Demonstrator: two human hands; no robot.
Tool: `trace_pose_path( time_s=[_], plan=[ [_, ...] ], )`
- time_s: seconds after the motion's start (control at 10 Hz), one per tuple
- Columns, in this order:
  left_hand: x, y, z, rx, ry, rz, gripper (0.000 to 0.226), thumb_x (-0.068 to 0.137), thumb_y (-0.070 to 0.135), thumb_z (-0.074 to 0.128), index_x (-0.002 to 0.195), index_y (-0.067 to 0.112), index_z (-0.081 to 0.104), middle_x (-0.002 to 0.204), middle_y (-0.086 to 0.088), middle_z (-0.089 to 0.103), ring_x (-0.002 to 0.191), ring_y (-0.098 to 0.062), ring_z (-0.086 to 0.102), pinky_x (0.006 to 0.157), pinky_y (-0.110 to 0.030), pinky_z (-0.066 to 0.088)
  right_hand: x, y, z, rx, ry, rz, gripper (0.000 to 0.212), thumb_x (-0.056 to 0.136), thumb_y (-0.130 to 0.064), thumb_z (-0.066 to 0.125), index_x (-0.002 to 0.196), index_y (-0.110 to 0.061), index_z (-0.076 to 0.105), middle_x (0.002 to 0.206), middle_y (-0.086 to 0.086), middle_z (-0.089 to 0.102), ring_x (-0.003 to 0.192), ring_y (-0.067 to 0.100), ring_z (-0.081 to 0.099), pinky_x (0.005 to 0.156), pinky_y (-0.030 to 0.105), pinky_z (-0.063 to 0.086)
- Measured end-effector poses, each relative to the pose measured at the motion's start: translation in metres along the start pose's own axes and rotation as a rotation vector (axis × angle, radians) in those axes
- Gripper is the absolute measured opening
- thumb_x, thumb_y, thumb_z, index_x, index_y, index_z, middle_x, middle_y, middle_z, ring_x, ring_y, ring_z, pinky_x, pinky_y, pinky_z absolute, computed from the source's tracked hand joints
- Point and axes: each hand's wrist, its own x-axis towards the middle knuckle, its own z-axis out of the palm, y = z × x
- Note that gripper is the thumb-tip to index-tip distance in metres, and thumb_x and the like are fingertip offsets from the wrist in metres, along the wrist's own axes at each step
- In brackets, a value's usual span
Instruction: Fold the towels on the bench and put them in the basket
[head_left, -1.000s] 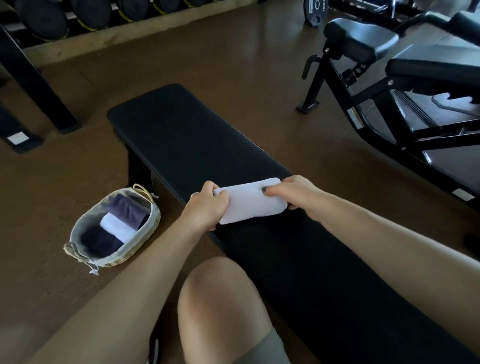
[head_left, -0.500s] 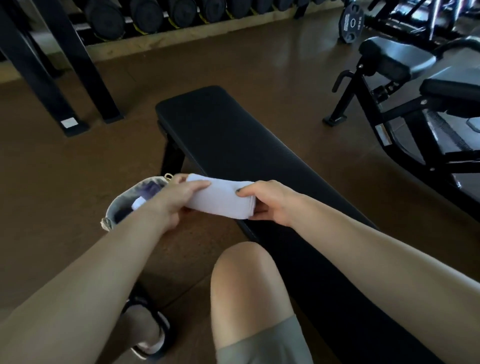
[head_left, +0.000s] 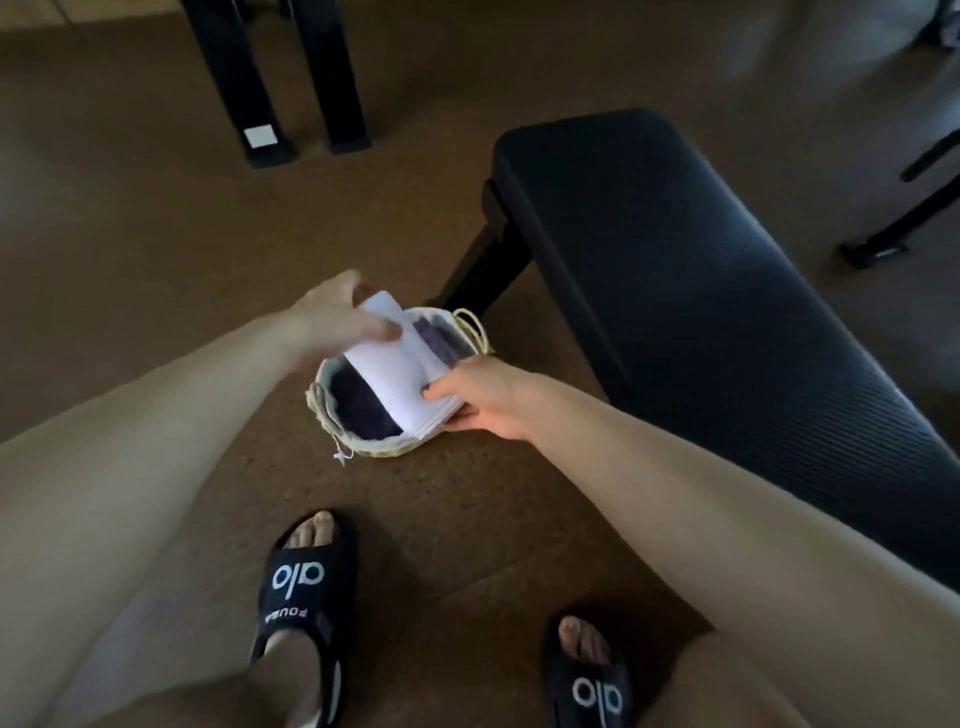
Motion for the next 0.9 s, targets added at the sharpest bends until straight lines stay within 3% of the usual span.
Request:
trace_pose_path(
  time_s=[0.1,0.3,0.4,0.5,0.6,0.7,0.8,0.9],
  plan=[
    [0.045,-0.038,0.018,0.075,-0.037,-0.003,0.058,0.085,0.030,0.081,0.134,0.018,0.052,0.129,-0.008,0.059,0.109,-0.027,0.057,0.080,-0.034,0.045,0.066,0.021,0.016,-0.089,0.047,0.027,0.059,0.094,-0.012,0.070,0.147,-0.011,0.044,0.141,0.011,0.053,0.127,0.027,0.054,0.099,0.038,0.053],
    [0.127,-0.105,0.066,0.128,0.019,0.015,0.050,0.089,0.027,0.074,0.132,0.018,0.050,0.118,-0.011,0.062,0.102,-0.030,0.060,0.077,-0.035,0.047,0.168,0.055,0.032,-0.448,0.213,-0.019,0.046,0.097,-0.037,0.063,0.136,-0.015,0.054,0.123,0.009,0.064,0.107,0.028,0.064,0.094,0.046,0.055],
    [0.152,-0.133,0.088,0.165,0.033,0.012,0.049,0.091,0.028,0.071,0.133,0.019,0.048,0.116,-0.009,0.061,0.101,-0.030,0.059,0.078,-0.034,0.045,0.198,0.067,0.032,-0.593,0.208,-0.042,0.040,0.099,-0.036,0.056,0.133,-0.015,0.056,0.116,0.007,0.065,0.096,0.024,0.065,0.081,0.039,0.055],
    [0.161,-0.157,0.110,0.308,0.053,0.064,0.055,0.092,0.036,0.067,0.141,0.022,0.046,0.130,-0.015,0.061,0.120,-0.034,0.057,0.098,-0.040,0.046,0.213,0.075,0.033,-0.665,0.190,-0.011,0.032,0.098,-0.033,0.055,0.122,-0.011,0.059,0.100,0.009,0.069,0.075,0.022,0.071,0.058,0.030,0.051],
    [0.162,-0.168,0.124,0.414,0.134,0.091,0.061,0.098,0.037,0.060,0.151,0.019,0.036,0.127,-0.022,0.061,0.116,-0.039,0.060,0.095,-0.044,0.047,0.222,0.077,0.037,-0.705,0.230,-0.017,0.023,0.097,-0.037,0.054,0.107,-0.016,0.055,0.093,0.008,0.070,0.063,0.021,0.071,0.052,0.027,0.047],
    [0.159,-0.164,0.129,0.567,0.159,0.106,0.058,0.102,0.036,0.054,0.150,0.010,0.034,0.134,-0.021,0.059,0.128,-0.037,0.053,0.107,-0.042,0.040,0.221,0.077,0.044,-0.800,0.260,-0.040,0.029,0.098,-0.044,0.054,0.108,-0.018,0.060,0.104,0.011,0.073,0.086,0.030,0.074,0.076,0.038,0.060],
    [0.149,-0.148,0.120,0.588,0.194,0.132,0.049,0.100,0.032,0.059,0.141,0.011,0.040,0.134,-0.016,0.055,0.128,-0.035,0.052,0.100,-0.043,0.044,0.208,0.078,0.049,-0.974,0.339,-0.090,0.042,0.103,-0.046,0.050,0.129,-0.013,0.056,0.121,0.011,0.065,0.109,0.031,0.067,0.082,0.041,0.054],
    [0.136,-0.120,0.100,0.544,0.226,0.229,0.044,0.094,0.027,0.067,0.128,0.011,0.045,0.124,-0.015,0.054,0.118,-0.038,0.056,0.089,-0.046,0.047,0.182,0.072,0.049,-1.088,0.366,-0.235,0.049,0.105,-0.043,0.051,0.140,-0.009,0.047,0.130,0.012,0.059,0.115,0.030,0.065,0.086,0.040,0.054]
  ],
)
